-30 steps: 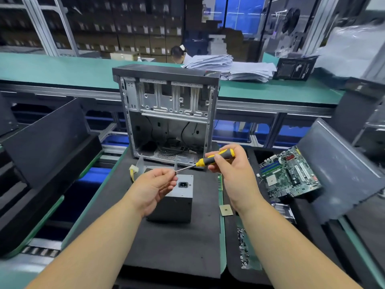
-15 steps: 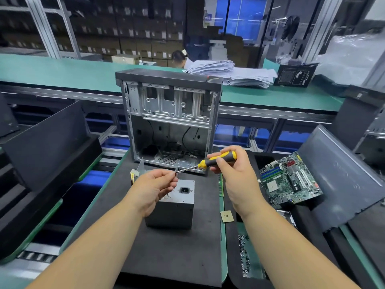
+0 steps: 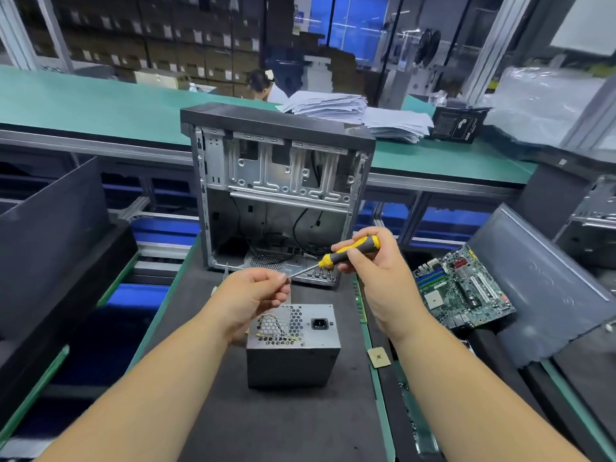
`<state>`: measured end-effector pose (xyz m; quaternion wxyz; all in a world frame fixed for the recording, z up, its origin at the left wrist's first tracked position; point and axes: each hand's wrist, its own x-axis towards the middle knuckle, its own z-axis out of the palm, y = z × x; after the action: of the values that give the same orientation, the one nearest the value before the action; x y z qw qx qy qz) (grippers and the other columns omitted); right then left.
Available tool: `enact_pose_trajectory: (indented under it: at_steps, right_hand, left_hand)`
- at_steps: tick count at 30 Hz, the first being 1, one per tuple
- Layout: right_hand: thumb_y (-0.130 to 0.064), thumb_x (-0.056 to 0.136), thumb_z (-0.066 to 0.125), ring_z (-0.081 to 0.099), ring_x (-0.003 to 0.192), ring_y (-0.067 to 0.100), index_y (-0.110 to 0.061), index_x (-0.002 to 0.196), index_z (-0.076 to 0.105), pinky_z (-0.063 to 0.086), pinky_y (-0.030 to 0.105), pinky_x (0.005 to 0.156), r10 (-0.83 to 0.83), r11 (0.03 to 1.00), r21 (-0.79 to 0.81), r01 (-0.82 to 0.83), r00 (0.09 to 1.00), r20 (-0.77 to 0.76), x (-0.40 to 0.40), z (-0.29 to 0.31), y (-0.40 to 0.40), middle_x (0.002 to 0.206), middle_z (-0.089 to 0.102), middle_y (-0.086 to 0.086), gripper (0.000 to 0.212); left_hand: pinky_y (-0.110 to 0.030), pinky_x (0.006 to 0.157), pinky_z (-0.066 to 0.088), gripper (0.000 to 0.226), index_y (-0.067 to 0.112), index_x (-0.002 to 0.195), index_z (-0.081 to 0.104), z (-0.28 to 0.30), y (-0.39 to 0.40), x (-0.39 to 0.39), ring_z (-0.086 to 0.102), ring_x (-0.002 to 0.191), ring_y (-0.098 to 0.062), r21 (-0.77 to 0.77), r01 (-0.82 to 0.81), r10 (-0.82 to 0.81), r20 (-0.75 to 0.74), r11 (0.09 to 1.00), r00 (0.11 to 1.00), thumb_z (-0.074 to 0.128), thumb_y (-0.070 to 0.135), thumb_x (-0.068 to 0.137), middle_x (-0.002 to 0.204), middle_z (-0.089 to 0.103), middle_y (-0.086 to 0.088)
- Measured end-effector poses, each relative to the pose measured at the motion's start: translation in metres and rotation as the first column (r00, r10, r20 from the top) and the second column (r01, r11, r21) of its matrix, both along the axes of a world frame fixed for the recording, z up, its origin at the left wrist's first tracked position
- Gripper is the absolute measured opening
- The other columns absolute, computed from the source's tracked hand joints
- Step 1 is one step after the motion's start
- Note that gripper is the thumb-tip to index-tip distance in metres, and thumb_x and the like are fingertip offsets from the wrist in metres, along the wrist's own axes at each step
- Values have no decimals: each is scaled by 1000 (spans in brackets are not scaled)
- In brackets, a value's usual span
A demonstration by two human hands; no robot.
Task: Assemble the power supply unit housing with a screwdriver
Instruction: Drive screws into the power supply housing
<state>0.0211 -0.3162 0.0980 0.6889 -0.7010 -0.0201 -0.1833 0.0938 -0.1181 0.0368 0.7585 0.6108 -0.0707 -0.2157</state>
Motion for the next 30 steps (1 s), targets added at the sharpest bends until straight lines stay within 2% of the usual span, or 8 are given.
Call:
enact_pose_trajectory:
  at_steps: [4,6,8,10,14,20,26,30]
  right_hand:
    - [0,99,50,71,80,15,-9,104,50,54,21,69,-111,993,-35,110,993,-31,5,5,7,92,73,8,10]
    - [-2,99,52,70,79,11,-13,103,52,53,22,68,-151,981,-131,143,987,-51,4,7,9,90,73,5,11]
    - [-5,98,54,69,76,8,-18,102,52,54,24,67,-179,952,-264,156,982,-64,2,9,10,86,72,0,14]
    - [-10,97,56,67,75,6,-25,100,51,54,29,67,-188,903,-408,135,978,-91,-1,10,11,84,71,-5,16]
    - [-18,96,58,64,74,0,-32,97,48,43,21,62,-174,812,-581,54,973,-153,2,8,12,83,68,-10,17]
    - [-22,96,57,64,73,1,-35,97,45,41,21,61,-113,761,-647,-39,975,-192,5,-2,9,82,69,-7,18]
    - [-23,97,56,65,76,1,-36,98,44,52,31,69,-53,755,-650,-87,980,-193,8,-7,-2,84,69,-7,17]
    - [-23,97,56,65,75,0,-38,97,44,49,26,65,20,747,-649,-147,980,-199,11,-7,-6,84,68,-7,20]
  left_hand:
    - [-18,73,55,13,14,97,71,-6,-1,8,72,87,-15,111,96,-111,140,989,984,61,20,95,93,76,-5]
    - [-17,86,51,17,24,109,68,-14,-4,8,68,102,-9,238,133,-188,225,962,956,58,29,96,106,73,4]
    - [-8,85,45,20,34,113,64,-21,-6,5,61,104,2,363,119,-237,302,924,923,59,36,94,110,68,15]
    - [-8,87,42,22,36,112,62,-26,-9,0,57,105,4,450,75,-259,362,890,895,63,28,91,113,62,18]
    - [-21,100,38,43,32,112,59,-34,-16,-9,47,113,-3,643,12,-386,445,766,808,61,9,76,117,51,14]
    - [-16,85,35,28,31,93,60,-39,-22,-15,43,102,-2,708,-91,-405,499,700,766,66,16,71,103,46,19]
    - [-22,90,39,21,32,86,60,-41,-31,-22,42,104,-4,721,-144,-360,496,678,790,65,18,71,102,46,19]
    - [-22,88,38,20,35,82,59,-42,-34,-24,43,104,-4,713,-172,-318,498,679,807,65,20,69,100,46,21]
